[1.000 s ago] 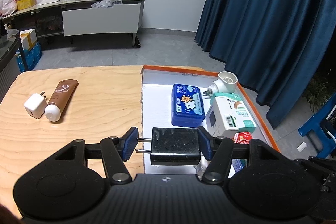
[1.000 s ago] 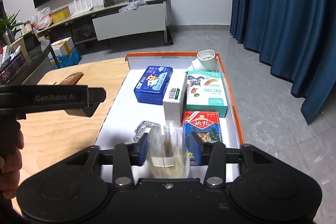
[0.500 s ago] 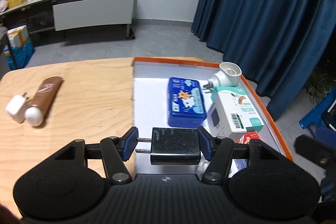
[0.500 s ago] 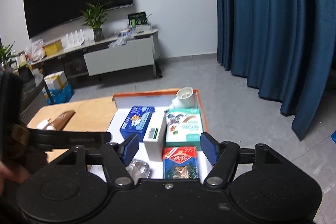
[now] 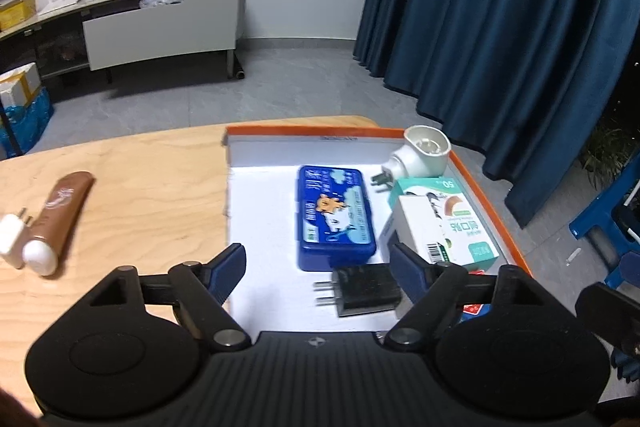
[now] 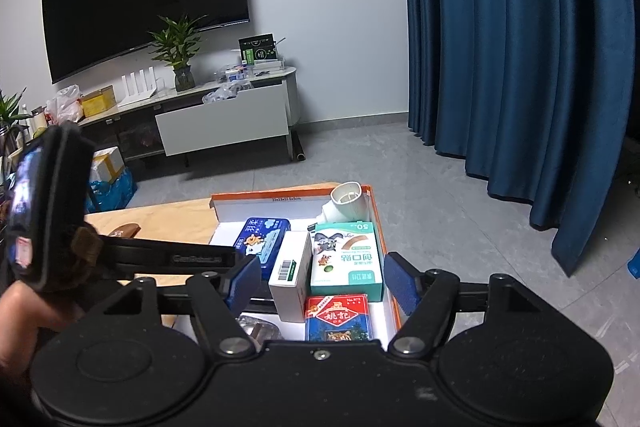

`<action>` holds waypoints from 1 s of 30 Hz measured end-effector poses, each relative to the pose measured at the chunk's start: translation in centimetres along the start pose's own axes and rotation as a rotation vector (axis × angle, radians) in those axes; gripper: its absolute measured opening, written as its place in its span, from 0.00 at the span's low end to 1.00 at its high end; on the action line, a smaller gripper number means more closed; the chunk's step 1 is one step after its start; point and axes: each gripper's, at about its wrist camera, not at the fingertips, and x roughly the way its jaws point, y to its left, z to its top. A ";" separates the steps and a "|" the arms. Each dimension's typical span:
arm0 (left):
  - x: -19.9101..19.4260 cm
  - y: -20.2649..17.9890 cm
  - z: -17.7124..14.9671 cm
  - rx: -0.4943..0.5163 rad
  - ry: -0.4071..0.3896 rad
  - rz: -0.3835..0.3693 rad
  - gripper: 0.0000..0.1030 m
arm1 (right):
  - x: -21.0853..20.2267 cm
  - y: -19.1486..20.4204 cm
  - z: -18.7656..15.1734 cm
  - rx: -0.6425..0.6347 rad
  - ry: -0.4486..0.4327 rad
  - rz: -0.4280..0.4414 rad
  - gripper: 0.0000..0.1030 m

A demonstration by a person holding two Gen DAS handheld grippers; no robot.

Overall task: Organize rigid objects
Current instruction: 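Open both grippers to release the charger and heater into the lid, then grasp the white plug adapter with the left gripper while the right grasps the brown hand cream tube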

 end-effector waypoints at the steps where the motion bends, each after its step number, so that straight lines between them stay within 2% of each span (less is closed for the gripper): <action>1: -0.3 0.3 0.1 -0.007 -0.001 0.007 0.79 | 0.0 0.2 0.1 0.000 0.000 0.003 0.80; 9: -3.2 3.8 0.0 -0.047 -0.001 0.091 0.82 | 1.2 3.2 0.7 -0.025 0.048 0.059 0.84; 20: -6.7 11.1 -2.6 -0.158 -0.016 0.195 0.83 | 4.0 10.4 0.4 -0.103 0.130 0.168 0.87; 27: -7.3 16.5 -4.5 -0.207 -0.024 0.272 0.83 | 4.5 14.1 -0.3 -0.177 0.155 0.232 0.87; 30: -6.2 18.9 -4.6 -0.178 -0.028 0.305 0.83 | 4.8 15.0 -0.5 -0.201 0.162 0.247 0.87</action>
